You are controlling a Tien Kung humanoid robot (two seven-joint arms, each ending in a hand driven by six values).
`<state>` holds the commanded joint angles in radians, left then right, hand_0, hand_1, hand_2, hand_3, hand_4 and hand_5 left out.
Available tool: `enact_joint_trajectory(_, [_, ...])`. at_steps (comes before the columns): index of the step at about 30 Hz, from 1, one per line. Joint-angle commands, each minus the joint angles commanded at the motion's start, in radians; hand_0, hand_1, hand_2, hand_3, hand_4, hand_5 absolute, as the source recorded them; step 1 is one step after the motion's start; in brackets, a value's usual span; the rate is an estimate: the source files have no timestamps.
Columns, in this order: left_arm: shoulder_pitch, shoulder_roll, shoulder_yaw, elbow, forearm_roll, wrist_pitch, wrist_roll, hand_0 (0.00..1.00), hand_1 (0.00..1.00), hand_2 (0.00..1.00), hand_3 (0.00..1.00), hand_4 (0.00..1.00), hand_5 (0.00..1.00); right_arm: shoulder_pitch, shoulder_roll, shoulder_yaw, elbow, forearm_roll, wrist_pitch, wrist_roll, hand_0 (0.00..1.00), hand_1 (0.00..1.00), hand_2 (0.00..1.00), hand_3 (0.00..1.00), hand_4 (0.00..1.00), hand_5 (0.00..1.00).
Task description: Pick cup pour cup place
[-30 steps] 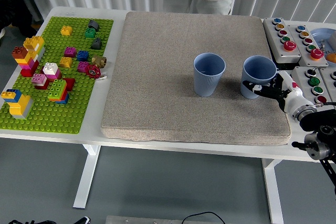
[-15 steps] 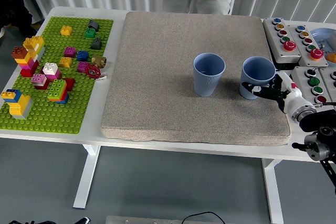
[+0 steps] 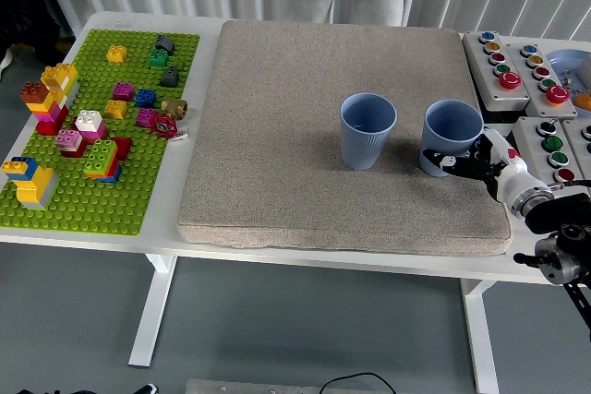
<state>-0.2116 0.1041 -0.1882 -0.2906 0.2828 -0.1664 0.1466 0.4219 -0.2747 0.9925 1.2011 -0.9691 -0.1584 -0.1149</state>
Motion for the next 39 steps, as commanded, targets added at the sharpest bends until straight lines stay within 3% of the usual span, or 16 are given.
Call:
enact_joint_trajectory(6, [-0.003,0.0,0.002,0.0,-0.002,0.0,-0.001,0.799,0.854,0.866,0.79,0.502,0.998,0.006,-0.003,0.006,-0.003,-0.02,0.016,-0.006,0.928,0.883,0.972,0.896,0.774,0.332])
enact_joint_trajectory(7, [-0.003,0.0,0.003,0.0,-0.004,0.001,-0.002,0.799,0.854,0.866,0.79,0.502,0.998,0.008,-0.004,0.008,-0.004,-0.023,0.017,-0.007,0.937,0.898,0.987,0.918,0.844,0.393])
enact_joint_trajectory(13, [-0.004,0.0,0.004,0.001,-0.007,0.001,-0.004,0.799,0.854,0.866,0.79,0.502,0.998,0.014,-0.01,0.015,-0.005,-0.041,0.035,-0.019,0.944,0.918,0.998,0.948,0.863,0.411])
enact_joint_trajectory(39, [-0.003,0.002,0.005,0.001,-0.01,0.0,-0.003,0.799,0.854,0.866,0.79,0.502,0.998,-0.007,-0.024,0.048,0.023,-0.067,0.069,-0.042,0.952,0.929,0.998,0.965,0.818,0.368])
